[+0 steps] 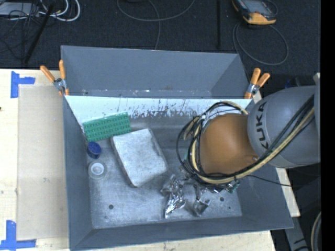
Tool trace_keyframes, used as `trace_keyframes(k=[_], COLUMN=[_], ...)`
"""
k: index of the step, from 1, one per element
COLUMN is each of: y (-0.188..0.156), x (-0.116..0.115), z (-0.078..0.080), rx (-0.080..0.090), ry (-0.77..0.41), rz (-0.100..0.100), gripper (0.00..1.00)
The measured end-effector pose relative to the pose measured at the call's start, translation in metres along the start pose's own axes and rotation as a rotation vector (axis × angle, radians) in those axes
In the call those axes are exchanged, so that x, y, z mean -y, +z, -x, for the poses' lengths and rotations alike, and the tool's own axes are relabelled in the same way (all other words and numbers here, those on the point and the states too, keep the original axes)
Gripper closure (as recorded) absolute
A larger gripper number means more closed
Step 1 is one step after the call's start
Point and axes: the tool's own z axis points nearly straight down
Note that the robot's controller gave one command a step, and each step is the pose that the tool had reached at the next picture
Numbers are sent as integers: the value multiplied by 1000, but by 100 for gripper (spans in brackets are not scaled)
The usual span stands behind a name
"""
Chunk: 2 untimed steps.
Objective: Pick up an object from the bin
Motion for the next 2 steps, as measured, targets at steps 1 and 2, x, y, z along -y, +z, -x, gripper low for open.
trace_keyframes(k=[1, 2], y=[-3, -127], x=[0, 71], z=[2, -61], rx=[3, 0], ry=[-3, -224], rz=[-5, -8], gripper=[100, 100])
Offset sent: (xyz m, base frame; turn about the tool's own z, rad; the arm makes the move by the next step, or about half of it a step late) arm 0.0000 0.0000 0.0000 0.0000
